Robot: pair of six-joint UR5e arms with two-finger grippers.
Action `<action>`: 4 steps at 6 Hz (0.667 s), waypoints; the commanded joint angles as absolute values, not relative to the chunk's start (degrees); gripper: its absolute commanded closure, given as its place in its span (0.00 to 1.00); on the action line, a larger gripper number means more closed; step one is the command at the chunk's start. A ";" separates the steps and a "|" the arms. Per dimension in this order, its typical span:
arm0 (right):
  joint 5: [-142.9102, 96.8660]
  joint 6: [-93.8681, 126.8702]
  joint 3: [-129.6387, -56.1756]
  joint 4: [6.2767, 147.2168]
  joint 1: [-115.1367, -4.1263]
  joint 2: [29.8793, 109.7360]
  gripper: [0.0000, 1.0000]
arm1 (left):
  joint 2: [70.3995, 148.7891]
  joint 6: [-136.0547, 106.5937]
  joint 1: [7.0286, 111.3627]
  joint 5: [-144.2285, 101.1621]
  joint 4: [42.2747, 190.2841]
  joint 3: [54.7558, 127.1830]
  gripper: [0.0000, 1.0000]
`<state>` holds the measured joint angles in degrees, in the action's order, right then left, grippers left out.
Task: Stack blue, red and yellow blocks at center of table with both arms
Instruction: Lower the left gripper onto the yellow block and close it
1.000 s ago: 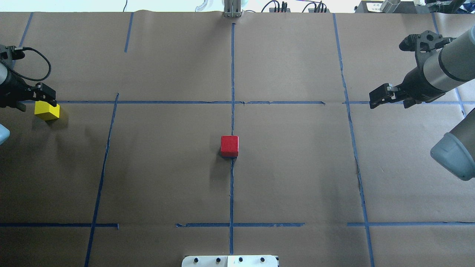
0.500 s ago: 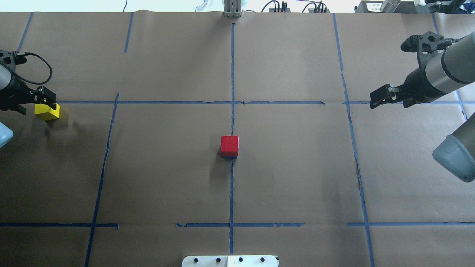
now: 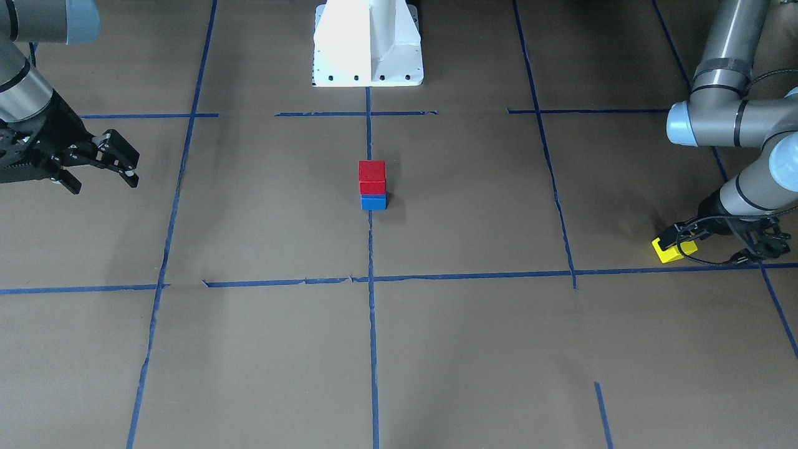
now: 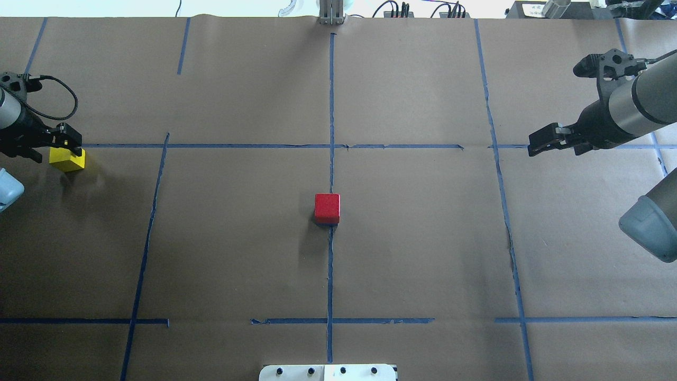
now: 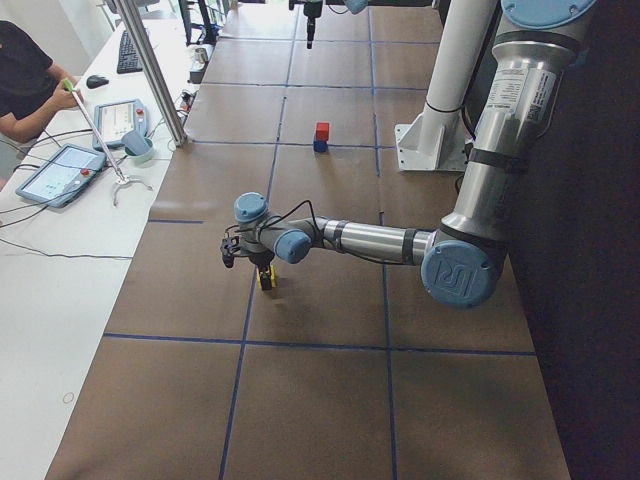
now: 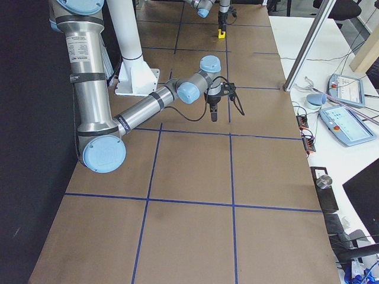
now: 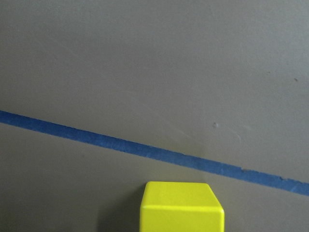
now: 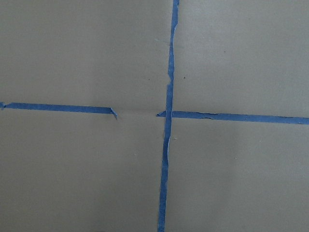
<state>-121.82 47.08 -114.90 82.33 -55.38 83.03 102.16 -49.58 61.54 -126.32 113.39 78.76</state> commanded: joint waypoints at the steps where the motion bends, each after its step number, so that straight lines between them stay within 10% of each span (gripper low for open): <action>1: -121.82 47.11 -114.79 82.27 -55.37 83.06 0.00 | 102.39 -49.66 61.52 -126.30 115.13 77.43 0.24; 3: -121.82 47.11 -114.96 82.27 -55.37 82.97 0.00 | 105.18 -51.31 61.44 -126.56 114.70 77.69 0.97; 4: -121.82 47.20 -114.96 82.27 -55.37 82.71 0.00 | 108.16 -57.68 61.17 -127.43 114.09 82.05 1.00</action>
